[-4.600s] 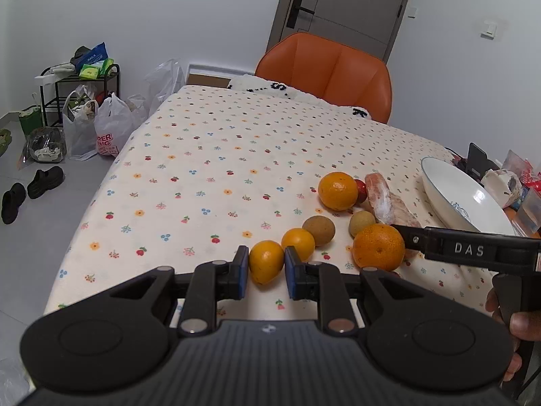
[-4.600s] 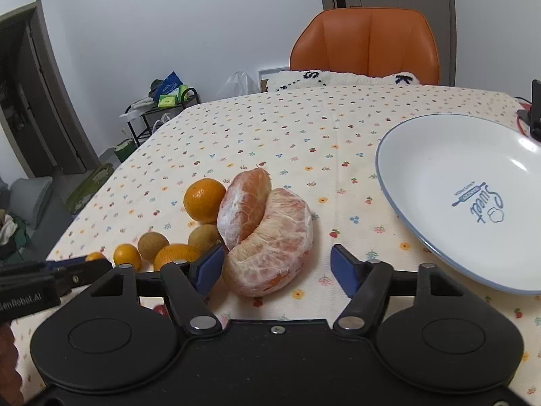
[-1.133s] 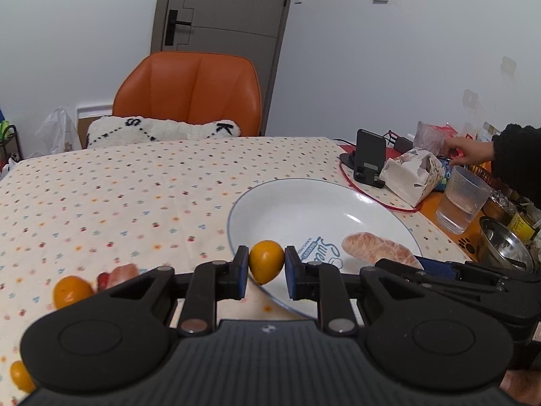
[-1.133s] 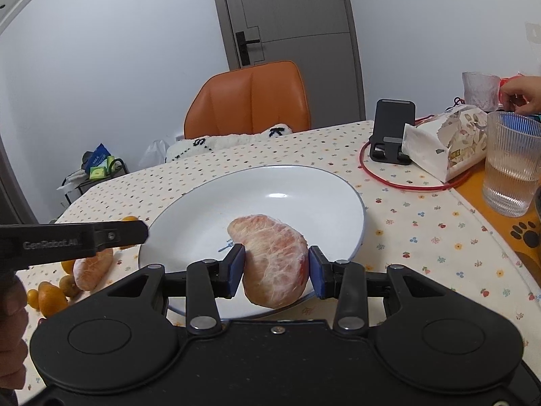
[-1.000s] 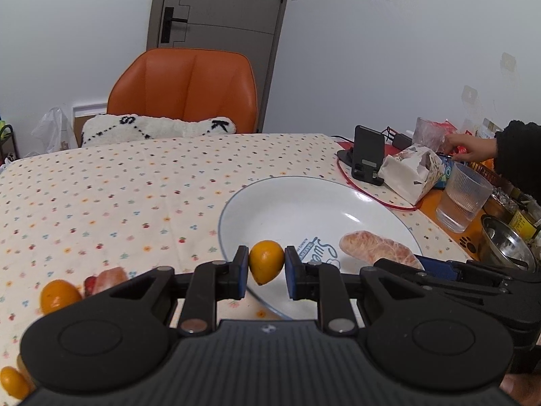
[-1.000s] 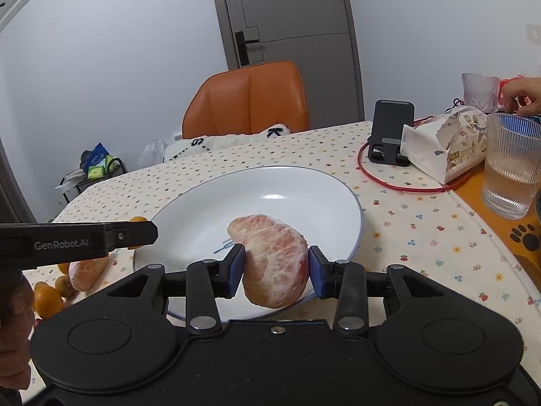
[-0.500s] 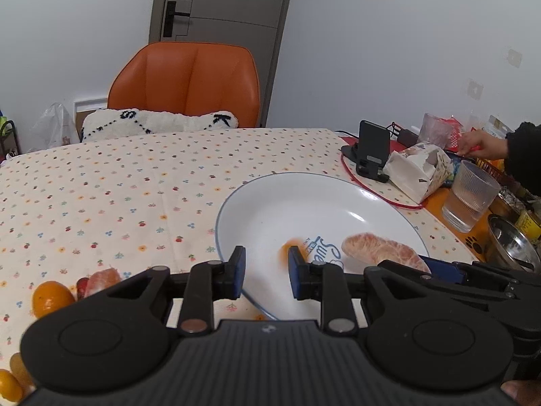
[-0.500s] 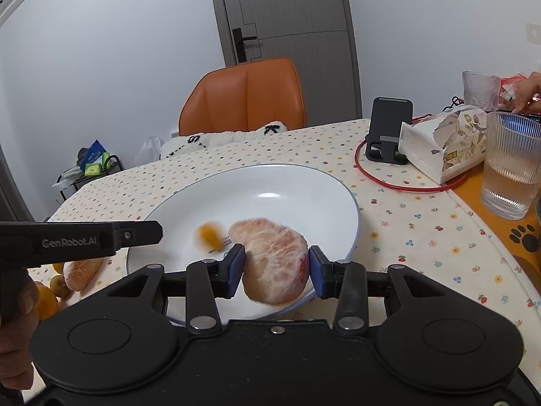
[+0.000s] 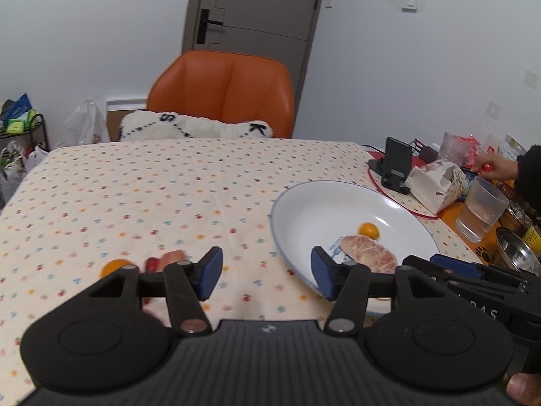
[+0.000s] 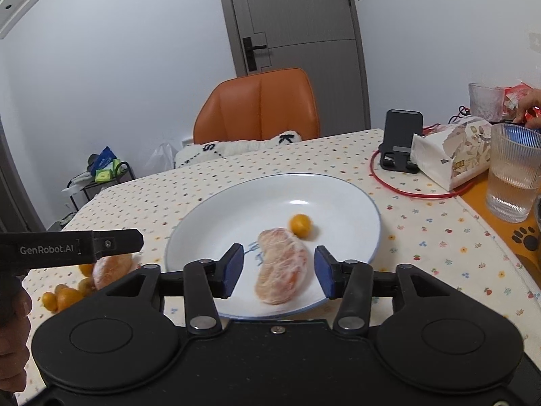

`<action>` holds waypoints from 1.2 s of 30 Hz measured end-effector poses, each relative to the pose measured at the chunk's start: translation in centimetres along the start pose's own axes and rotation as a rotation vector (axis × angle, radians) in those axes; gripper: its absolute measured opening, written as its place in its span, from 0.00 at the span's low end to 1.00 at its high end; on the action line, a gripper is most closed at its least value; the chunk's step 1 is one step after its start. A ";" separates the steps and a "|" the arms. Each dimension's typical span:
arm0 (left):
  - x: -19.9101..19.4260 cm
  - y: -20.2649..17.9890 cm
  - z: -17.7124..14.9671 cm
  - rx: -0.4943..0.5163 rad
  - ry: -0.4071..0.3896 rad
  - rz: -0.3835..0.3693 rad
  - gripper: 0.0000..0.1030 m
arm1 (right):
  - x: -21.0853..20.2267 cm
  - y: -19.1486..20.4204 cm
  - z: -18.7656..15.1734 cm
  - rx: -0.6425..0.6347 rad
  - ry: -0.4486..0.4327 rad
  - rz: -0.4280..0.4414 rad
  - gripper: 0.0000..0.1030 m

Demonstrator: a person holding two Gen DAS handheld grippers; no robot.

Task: Organize fruits
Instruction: 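Move both open grippers back toward the fruit pile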

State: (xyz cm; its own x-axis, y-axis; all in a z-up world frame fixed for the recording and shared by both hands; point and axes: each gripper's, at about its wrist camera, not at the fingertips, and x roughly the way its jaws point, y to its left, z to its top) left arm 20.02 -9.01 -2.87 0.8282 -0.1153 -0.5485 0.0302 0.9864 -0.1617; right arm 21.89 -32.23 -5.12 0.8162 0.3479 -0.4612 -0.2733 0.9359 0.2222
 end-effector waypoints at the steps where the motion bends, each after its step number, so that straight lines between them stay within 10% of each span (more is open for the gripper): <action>1: -0.3 0.2 -0.1 -0.006 -0.004 0.004 0.58 | -0.2 0.2 0.0 -0.002 -0.001 0.003 0.49; 36: -9.0 6.1 -2.9 -0.097 -0.075 0.075 0.66 | -5.1 6.2 -0.8 -0.102 -0.043 0.046 0.71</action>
State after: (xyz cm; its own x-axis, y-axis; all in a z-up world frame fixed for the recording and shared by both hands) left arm 11.09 -2.27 -1.32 0.8657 -0.0287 -0.4997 -0.0848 0.9755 -0.2030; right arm 15.59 -28.19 -2.07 0.8221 0.3901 -0.4148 -0.3599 0.9205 0.1525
